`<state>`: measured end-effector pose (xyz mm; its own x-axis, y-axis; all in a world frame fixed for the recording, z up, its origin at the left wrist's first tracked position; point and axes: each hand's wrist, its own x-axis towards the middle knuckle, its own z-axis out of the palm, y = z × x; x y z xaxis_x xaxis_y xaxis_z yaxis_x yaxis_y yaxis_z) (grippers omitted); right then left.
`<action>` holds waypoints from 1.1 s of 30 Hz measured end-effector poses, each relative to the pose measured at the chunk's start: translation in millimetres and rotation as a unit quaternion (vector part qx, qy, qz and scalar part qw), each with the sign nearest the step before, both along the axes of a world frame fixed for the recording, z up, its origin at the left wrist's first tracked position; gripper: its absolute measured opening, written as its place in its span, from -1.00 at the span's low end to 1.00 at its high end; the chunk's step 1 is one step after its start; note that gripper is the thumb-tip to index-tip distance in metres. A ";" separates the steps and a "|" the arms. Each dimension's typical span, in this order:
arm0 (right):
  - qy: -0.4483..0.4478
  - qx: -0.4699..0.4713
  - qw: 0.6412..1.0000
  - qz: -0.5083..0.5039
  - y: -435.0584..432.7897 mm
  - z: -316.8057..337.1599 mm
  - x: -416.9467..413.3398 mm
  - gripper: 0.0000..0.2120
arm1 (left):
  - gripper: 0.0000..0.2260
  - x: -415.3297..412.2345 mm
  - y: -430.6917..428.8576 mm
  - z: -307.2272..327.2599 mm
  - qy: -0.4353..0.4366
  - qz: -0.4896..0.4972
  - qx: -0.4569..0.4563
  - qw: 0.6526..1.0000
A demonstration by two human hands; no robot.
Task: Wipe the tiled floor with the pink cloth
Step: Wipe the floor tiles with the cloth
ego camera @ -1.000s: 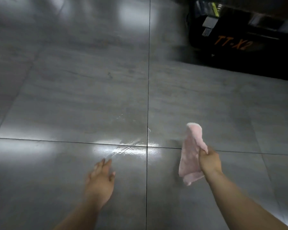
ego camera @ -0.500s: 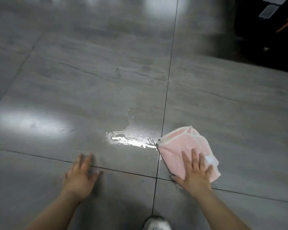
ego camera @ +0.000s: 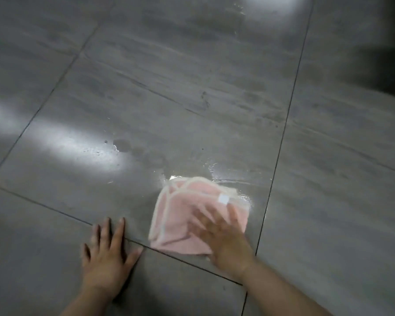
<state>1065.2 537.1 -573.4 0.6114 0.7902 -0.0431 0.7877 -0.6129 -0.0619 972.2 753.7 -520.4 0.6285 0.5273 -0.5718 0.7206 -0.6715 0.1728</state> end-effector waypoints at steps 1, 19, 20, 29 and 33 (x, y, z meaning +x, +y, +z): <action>-0.008 0.003 0.999 -0.049 -29.0 -1.2 20.2 -0.05 | -0.07 -2.1 1.7 -1.3 -0.003 -0.001 -0.003 1.000; 0.048 -0.012 0.995 -0.089 -21.2 15.2 44.2 -0.31 | -0.25 -5.5 9.4 5.6 0.021 -0.040 -0.021 0.999; 0.032 -0.004 0.987 -0.155 -56.0 14.9 57.6 -0.36 | -0.24 -4.3 5.3 5.5 0.009 -0.033 -0.021 0.999; 0.034 0.024 0.947 -0.319 -46.3 3.0 -26.6 -0.35 | -0.19 2.2 -12.0 0.8 0.007 0.007 -0.014 1.000; 0.016 0.019 1.000 -0.018 -13.5 -0.8 -82.7 -0.42 | -0.23 0.8 -7.8 3.7 -0.007 -0.005 -0.012 1.000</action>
